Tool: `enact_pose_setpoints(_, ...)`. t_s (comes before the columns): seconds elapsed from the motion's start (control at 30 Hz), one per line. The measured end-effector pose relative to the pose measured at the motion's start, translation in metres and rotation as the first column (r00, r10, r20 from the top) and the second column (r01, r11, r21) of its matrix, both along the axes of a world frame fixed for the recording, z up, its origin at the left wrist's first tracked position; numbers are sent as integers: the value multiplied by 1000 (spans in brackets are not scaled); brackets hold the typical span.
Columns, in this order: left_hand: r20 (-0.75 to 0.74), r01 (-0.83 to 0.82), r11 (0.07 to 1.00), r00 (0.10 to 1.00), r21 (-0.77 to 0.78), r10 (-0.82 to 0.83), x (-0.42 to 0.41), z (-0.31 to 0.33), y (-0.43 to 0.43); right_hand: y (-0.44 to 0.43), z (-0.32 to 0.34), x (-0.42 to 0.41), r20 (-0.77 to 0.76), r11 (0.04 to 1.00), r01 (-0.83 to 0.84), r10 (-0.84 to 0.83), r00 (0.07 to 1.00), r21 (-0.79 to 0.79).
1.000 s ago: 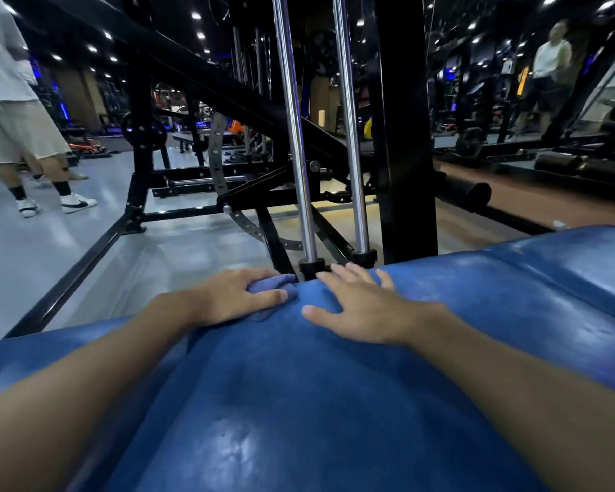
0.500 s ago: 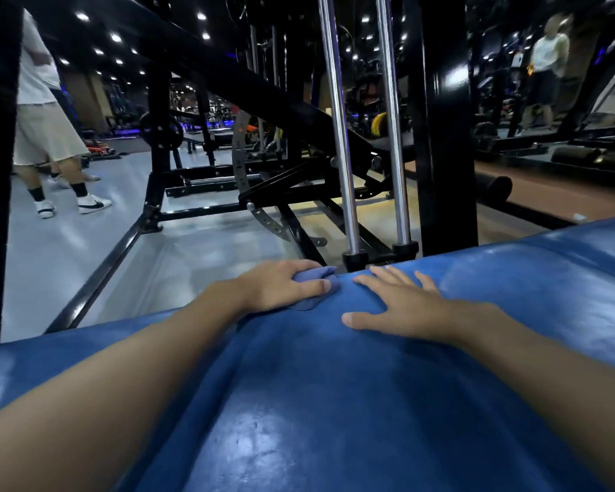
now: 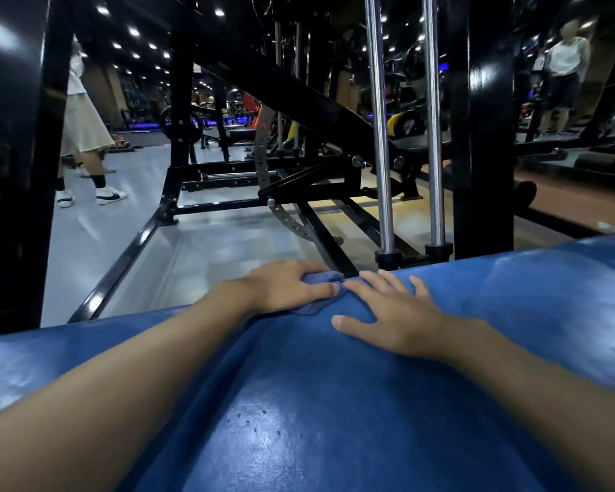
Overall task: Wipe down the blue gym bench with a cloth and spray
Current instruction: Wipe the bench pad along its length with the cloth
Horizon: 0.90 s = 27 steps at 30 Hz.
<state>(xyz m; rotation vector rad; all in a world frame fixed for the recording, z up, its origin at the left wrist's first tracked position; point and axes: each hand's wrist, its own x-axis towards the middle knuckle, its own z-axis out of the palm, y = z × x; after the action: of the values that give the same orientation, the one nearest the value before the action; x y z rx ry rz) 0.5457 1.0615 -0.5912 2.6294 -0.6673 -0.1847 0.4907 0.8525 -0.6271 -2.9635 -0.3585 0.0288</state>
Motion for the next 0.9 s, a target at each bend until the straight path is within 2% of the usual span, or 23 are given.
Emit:
enact_pose_setpoints(0.2, 14, 31, 999, 999, -12, -31, -6, -3, 32, 2, 7, -5, -18, 1000, 7, -7, 1000, 3)
enact_pose_setpoints(0.33, 20, 4, 1000, 1000, 4, -4, -16, -3, 74, 18, 19, -5, 20, 997, 23, -21, 1000, -69)
enact_pose_setpoints(0.47, 6, -65, 998, 998, 6, 65, -31, -1, 117, 59, 13, -10, -53, 997, -74, 75, 996, 28)
enact_pose_setpoints(0.73, 61, -3, 998, 998, 67, -1, -22, 0, 78, 69, -2, -5, -44, 999, -34, 34, 998, -8)
enact_pose_setpoints(0.9, 54, 25, 997, 998, 77, -29, -28, -3, 105, 67, 4, -9, -52, 999, -29, 28, 998, -23)
